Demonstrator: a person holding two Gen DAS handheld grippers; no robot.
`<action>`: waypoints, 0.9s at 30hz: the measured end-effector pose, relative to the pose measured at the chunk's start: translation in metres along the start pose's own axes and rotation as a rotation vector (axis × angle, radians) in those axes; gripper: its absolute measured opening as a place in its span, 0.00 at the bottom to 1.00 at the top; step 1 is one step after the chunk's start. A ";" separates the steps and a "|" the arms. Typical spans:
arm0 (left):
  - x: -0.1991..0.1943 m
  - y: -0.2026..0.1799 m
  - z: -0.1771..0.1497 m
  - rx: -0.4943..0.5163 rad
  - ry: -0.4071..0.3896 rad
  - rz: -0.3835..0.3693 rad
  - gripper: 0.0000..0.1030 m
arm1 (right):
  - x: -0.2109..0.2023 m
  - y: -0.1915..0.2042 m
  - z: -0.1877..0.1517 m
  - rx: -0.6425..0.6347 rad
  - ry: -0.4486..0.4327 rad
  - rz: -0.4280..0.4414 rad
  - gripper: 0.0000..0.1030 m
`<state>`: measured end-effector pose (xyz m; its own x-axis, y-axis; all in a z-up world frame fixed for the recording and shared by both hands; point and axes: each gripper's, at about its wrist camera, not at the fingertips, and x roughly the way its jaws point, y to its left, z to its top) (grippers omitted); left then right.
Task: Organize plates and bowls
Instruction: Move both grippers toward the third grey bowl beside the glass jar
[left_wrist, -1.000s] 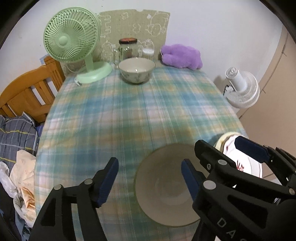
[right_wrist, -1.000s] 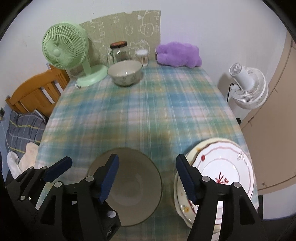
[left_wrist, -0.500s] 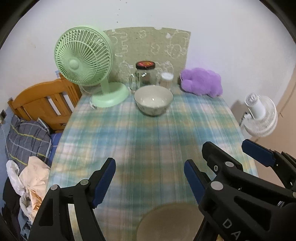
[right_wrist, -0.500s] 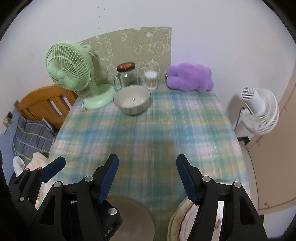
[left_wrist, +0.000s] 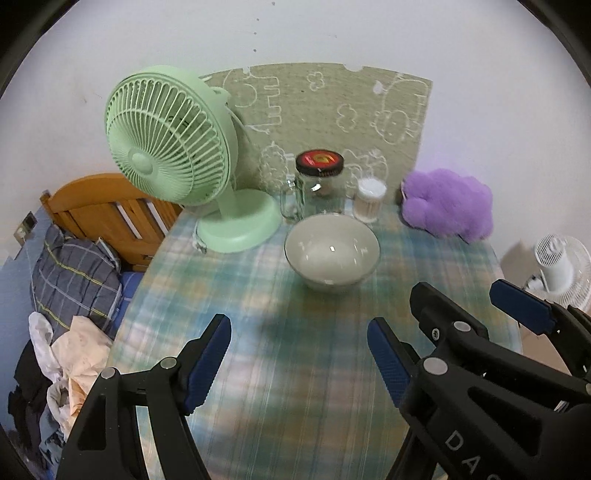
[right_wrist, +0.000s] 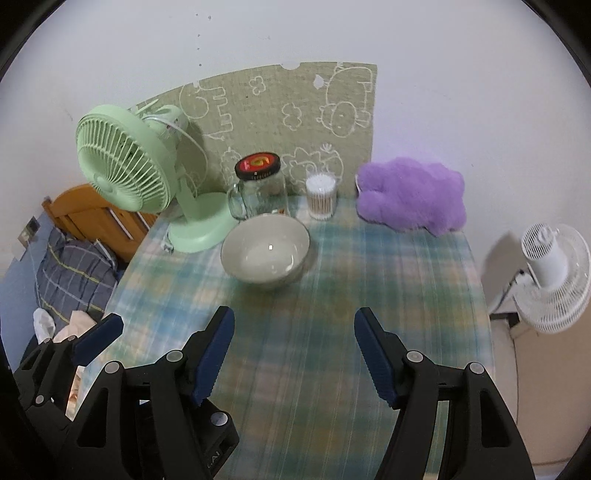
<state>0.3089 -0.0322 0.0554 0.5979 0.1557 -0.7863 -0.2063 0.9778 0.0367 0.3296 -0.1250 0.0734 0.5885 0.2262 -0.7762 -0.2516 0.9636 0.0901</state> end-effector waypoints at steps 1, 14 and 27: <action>0.003 -0.001 0.006 -0.002 -0.004 0.007 0.76 | 0.004 -0.001 0.005 -0.001 -0.001 0.004 0.69; 0.050 0.005 0.049 -0.036 -0.016 0.060 0.76 | 0.058 -0.002 0.056 -0.020 -0.012 0.037 0.69; 0.122 0.011 0.067 -0.038 -0.006 0.049 0.73 | 0.130 0.010 0.083 -0.027 0.004 0.011 0.69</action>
<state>0.4321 0.0066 0.0012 0.5908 0.2040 -0.7806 -0.2642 0.9631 0.0517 0.4672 -0.0739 0.0254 0.5823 0.2359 -0.7780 -0.2785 0.9570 0.0817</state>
